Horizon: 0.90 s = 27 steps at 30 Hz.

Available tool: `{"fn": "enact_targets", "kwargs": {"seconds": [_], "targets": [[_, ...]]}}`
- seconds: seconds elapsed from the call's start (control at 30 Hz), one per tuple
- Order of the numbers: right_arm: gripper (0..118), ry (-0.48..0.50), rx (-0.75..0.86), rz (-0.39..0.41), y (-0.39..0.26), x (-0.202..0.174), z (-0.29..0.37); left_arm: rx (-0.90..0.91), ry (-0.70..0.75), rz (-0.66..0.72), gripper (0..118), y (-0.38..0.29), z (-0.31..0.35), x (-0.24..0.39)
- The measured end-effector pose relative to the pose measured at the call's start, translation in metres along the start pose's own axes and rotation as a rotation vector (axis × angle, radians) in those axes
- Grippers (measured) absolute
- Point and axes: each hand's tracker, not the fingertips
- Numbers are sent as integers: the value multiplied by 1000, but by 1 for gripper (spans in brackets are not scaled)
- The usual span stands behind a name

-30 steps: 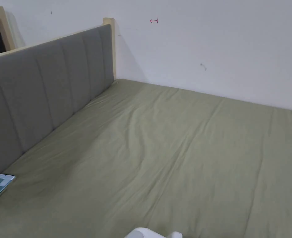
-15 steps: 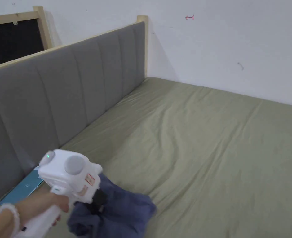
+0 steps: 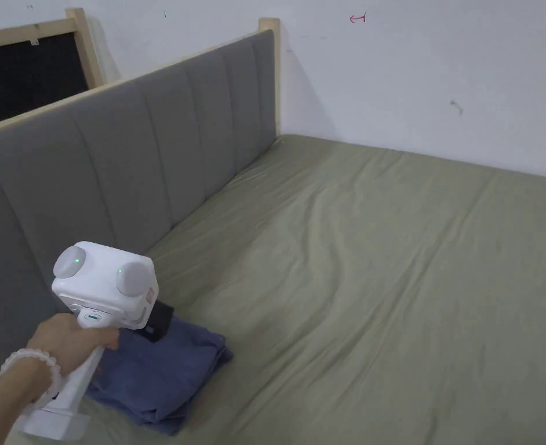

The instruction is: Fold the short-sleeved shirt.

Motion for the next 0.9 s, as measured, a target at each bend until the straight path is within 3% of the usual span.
{"fn": "enact_targets", "kwargs": {"seconds": [0.03, 0.07, 0.1, 0.33, 0.53, 0.77, 0.9], "targets": [[2, 6, 8, 0, -1, 2, 2, 27, -77, 51, 22, -6, 15, 2], [1, 12, 12, 0, -2, 3, 4, 49, -141, 66, 0, -12, 27, 6], [1, 20, 16, -2, -4, 4, 6, 71, -209, 60, 0, -21, 40, 15], [2, 55, 82, 39, -14, -2, 32, 191, -328, -75, 0, -93, 117, 103], [2, 75, 186, 106, -29, -14, 67, 296, -367, -137, 0, -128, 145, 159], [1, -30, 478, 221, -31, -22, 131, 540, -288, -173, 0, -142, 202, 204], [1, -95, 704, 230, -25, -33, 177, 677, -277, -155, 0, -151, 244, 227]]}}
